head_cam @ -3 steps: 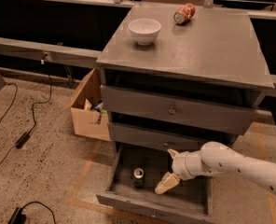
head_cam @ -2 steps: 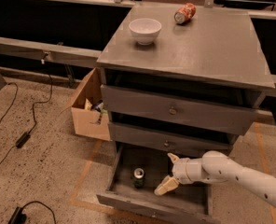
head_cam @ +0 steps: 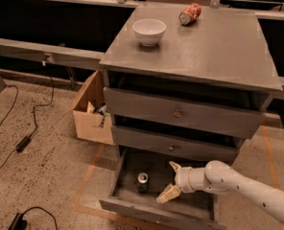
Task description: Pick green can from bottom drawer and place on counter
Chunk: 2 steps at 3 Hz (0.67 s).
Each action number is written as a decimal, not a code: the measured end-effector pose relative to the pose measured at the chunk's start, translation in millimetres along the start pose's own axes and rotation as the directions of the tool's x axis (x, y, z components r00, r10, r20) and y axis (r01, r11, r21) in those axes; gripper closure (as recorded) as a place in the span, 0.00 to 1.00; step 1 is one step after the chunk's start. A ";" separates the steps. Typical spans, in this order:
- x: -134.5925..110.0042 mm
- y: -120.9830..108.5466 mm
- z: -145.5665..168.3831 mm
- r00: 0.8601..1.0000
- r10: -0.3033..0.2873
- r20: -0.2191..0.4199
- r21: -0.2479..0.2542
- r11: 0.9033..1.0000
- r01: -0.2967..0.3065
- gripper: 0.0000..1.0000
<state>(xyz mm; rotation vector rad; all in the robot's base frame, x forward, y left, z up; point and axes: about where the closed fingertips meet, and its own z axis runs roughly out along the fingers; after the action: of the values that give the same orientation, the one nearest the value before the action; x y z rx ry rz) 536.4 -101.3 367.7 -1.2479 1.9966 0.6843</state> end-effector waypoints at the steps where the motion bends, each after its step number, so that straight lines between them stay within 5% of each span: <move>1: 22.9 -9.6 38.4 1.000 0.006 0.026 -0.004 1.000 -0.006 0.00; 2: 41.2 -18.4 69.4 0.999 0.028 0.037 -0.006 1.000 -0.028 0.00</move>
Offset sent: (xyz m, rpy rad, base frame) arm 0.0375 0.0261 -0.1187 0.0597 0.0191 -0.0409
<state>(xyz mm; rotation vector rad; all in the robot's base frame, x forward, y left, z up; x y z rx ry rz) 558.8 -81.3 290.6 -1.2039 1.9861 0.7213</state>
